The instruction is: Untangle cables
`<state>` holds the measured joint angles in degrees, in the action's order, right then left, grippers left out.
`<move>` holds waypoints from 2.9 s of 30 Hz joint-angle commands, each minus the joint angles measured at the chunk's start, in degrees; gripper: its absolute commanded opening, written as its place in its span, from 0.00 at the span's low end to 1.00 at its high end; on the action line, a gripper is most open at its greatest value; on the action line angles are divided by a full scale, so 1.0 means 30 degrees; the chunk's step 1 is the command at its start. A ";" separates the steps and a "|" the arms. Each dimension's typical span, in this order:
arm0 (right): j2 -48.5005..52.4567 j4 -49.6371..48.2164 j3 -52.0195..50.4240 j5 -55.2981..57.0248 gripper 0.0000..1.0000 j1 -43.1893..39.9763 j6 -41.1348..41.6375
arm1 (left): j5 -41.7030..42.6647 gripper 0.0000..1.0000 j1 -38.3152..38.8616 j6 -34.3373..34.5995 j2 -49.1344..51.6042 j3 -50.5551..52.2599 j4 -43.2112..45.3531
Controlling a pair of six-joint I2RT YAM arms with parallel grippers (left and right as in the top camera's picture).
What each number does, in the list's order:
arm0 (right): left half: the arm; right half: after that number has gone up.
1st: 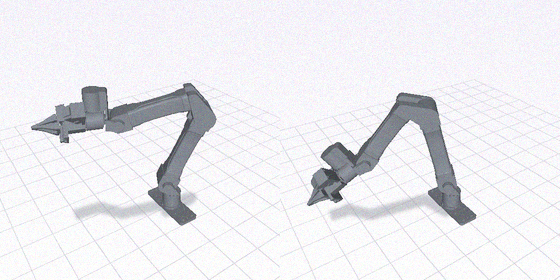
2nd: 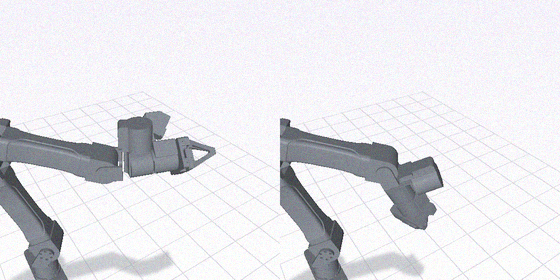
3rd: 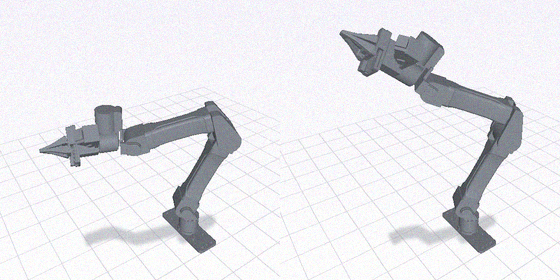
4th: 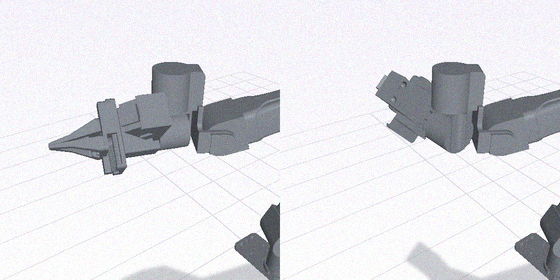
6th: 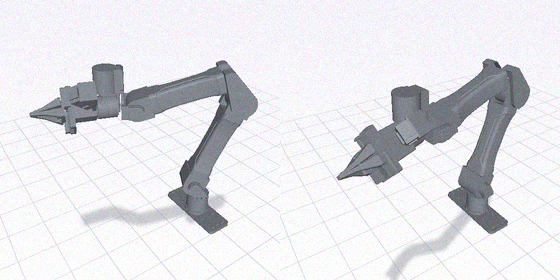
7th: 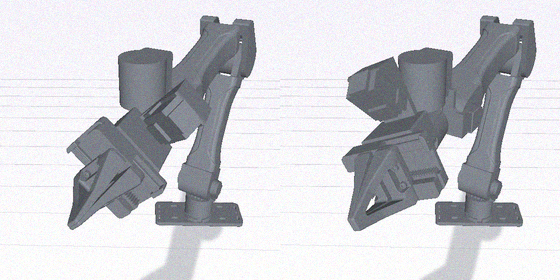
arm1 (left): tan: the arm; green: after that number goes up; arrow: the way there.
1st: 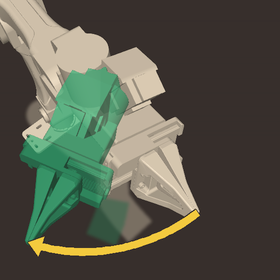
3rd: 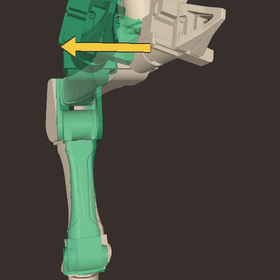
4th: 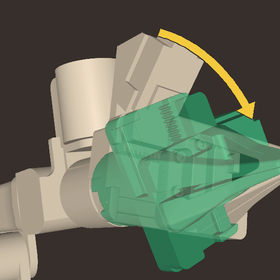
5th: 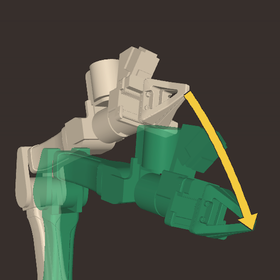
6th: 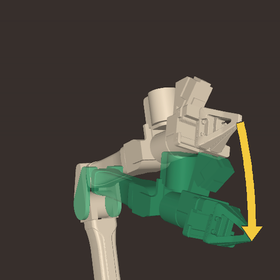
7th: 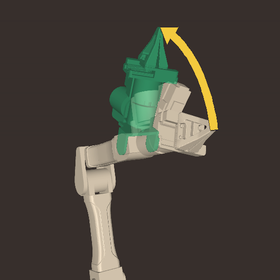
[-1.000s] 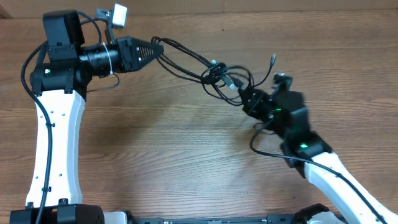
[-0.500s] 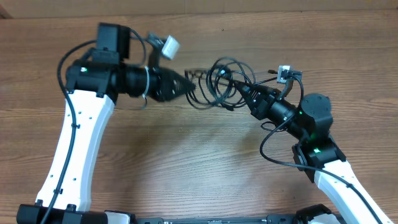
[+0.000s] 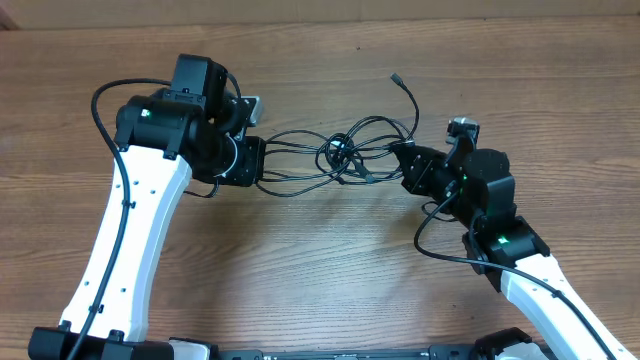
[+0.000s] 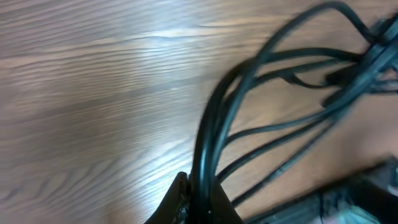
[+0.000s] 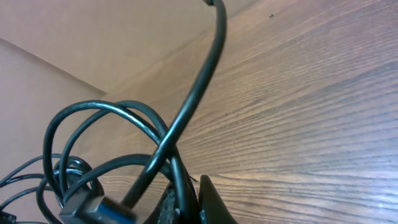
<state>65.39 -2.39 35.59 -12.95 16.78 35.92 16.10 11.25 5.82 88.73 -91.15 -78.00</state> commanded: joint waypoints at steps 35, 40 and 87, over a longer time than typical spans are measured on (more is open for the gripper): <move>-0.0109 0.4153 0.0051 0.3388 0.05 -0.0495 -0.0226 | -1.0520 0.04 -0.0248 0.3432 -0.0444 -0.0277 0.0546; -0.0109 0.6018 0.0051 0.5479 0.05 -0.0495 -0.0226 | -1.6808 0.04 -0.0248 0.6091 -0.0444 -0.0277 0.0510; -0.0124 0.4488 0.0051 0.1712 0.41 -0.0488 -0.0131 | 0.0758 0.98 0.0313 0.4830 0.3723 0.0758 0.5799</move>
<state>65.28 11.22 35.81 -7.53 15.33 35.79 20.03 11.66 18.11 98.56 -89.14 -60.60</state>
